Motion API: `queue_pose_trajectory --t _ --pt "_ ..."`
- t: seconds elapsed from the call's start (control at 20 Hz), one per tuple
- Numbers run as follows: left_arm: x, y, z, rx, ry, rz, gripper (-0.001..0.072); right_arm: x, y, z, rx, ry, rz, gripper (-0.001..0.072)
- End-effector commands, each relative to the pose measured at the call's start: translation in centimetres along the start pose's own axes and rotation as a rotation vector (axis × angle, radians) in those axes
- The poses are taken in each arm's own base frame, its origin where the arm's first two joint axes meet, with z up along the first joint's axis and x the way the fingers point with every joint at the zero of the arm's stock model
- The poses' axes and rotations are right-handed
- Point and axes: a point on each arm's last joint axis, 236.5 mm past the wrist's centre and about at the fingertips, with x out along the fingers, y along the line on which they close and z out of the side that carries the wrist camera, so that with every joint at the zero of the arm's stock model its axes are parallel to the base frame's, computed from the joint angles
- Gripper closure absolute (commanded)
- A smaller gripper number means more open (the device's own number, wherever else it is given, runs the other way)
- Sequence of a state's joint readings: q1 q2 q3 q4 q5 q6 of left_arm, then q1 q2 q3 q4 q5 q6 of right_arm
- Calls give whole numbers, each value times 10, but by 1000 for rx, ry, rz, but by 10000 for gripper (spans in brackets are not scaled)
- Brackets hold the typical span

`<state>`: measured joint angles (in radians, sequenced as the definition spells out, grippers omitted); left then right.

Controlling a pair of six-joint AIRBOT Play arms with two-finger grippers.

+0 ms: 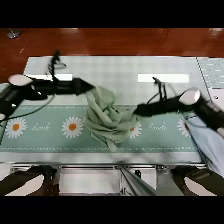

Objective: Fold the shirts.

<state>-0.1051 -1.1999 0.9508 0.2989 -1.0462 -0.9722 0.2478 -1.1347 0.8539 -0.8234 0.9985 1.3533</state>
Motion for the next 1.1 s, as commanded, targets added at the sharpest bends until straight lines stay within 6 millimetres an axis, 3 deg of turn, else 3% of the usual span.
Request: queue_pose_trajectory --t 0.0,0.1,0.15,0.3,0.4,0.55,0.85,0.95,1.05 --pt "-74 -99 86 269 -268 -24 676 -122 45 105 -204 -249 -141 687" --pt "-123 -156 123 416 -422 33 676 -217 107 151 -345 -478 -165 687" --pt "-145 -179 133 484 -476 79 676 -257 137 157 -408 -565 -158 687" --pt "-214 -242 142 659 -616 240 676 -356 212 137 -579 -762 -136 687" --pt "-256 -276 133 739 -703 318 675 -397 238 114 -649 -870 -128 687" --pt "-289 -313 96 816 -744 343 676 -422 250 71 -719 -900 -145 686" --pt "-295 -323 25 860 -622 357 675 -436 254 11 -783 -866 -170 686" --pt "-289 -314 10 853 -550 373 676 -422 248 -2 -773 -816 -152 686" --pt "-277 -295 5 808 -481 383 675 -384 226 -9 -727 -678 -134 686"
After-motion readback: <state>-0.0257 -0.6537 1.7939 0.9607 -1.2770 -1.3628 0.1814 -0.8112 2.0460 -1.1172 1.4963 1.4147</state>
